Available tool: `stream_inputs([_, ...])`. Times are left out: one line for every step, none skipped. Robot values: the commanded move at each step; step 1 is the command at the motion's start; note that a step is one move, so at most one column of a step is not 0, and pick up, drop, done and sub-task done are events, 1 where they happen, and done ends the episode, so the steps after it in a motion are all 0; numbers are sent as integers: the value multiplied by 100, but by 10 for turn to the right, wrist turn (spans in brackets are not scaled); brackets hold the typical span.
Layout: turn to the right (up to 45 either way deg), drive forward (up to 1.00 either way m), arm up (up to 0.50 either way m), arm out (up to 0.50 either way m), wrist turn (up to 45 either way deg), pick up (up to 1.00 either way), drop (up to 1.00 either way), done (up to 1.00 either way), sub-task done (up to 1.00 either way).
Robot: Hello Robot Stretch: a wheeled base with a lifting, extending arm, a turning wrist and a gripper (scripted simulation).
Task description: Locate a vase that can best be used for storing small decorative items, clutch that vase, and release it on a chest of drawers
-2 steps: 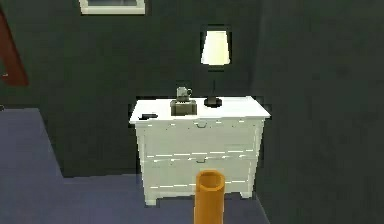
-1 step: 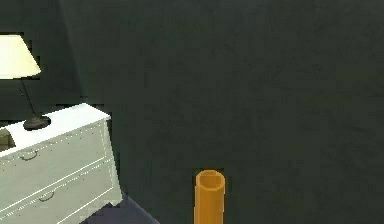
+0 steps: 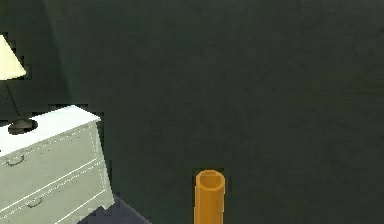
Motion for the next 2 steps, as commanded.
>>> stream_inputs([0, 0, 0, 48, 0, 0, 0, 0, 0])
stream_inputs([0, 0, 0, 0, 450, 0, 0, 0, 0])
